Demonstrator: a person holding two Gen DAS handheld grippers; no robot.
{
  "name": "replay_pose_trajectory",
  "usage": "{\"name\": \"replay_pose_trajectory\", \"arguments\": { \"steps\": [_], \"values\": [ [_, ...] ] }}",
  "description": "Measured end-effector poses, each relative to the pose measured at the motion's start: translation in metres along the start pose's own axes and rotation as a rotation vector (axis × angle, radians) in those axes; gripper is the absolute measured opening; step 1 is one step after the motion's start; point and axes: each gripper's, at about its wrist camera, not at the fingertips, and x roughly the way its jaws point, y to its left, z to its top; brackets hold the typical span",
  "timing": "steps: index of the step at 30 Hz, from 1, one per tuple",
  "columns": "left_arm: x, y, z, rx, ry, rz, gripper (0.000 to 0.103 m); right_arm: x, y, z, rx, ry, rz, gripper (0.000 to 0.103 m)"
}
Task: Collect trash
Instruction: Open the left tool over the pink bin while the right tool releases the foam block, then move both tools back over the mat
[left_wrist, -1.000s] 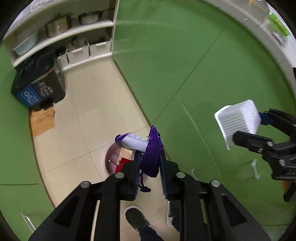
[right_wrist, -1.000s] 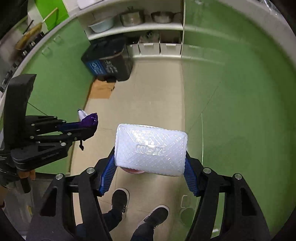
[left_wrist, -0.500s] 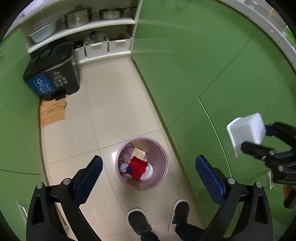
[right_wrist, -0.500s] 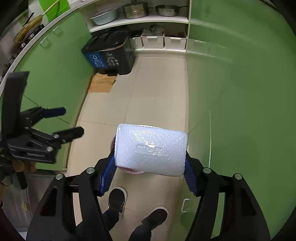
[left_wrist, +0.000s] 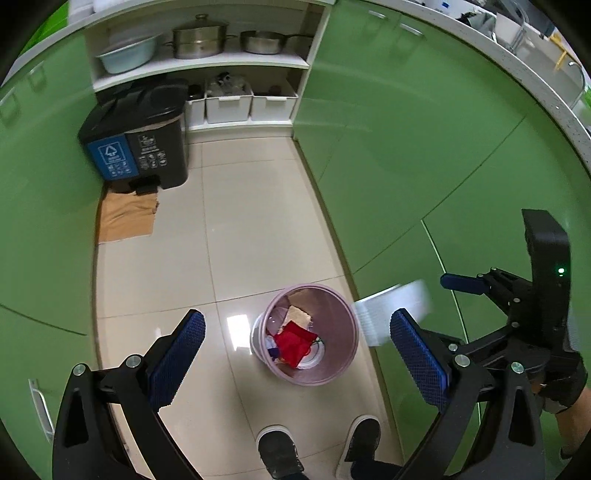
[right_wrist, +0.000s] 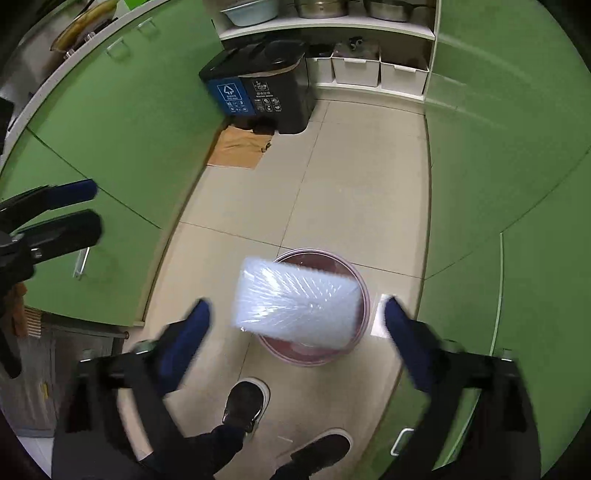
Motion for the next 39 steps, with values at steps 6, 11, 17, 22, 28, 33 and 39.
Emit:
{"name": "replay_pose_trajectory", "arguments": {
  "steps": [6,11,17,22,28,33,39],
  "values": [
    [-0.009,0.0,-0.001,0.001,0.008,0.001,0.096,-0.015,0.008,-0.002,0.011,0.004,-0.042,0.098],
    [-0.041,-0.018,0.009,0.028,0.012,-0.013,0.096,-0.072,0.01,0.002,0.055,-0.018,-0.066,0.098],
    [-0.118,-0.068,0.035,0.097,0.031,-0.039,0.096,-0.196,0.01,0.006,0.13,-0.068,-0.08,0.098],
    [-0.19,-0.13,0.063,0.185,0.035,-0.072,0.096,-0.314,-0.004,-0.005,0.201,-0.132,-0.113,0.099],
    [-0.234,-0.213,0.088,0.318,0.013,-0.137,0.096,-0.415,-0.043,-0.046,0.317,-0.212,-0.194,0.099],
    [-0.247,-0.293,0.096,0.442,-0.005,-0.209,0.096,-0.468,-0.091,-0.097,0.428,-0.261,-0.271,0.099],
    [-0.239,-0.38,0.098,0.539,-0.009,-0.27,0.096,-0.504,-0.149,-0.146,0.499,-0.289,-0.333,0.099]
  ]
}}
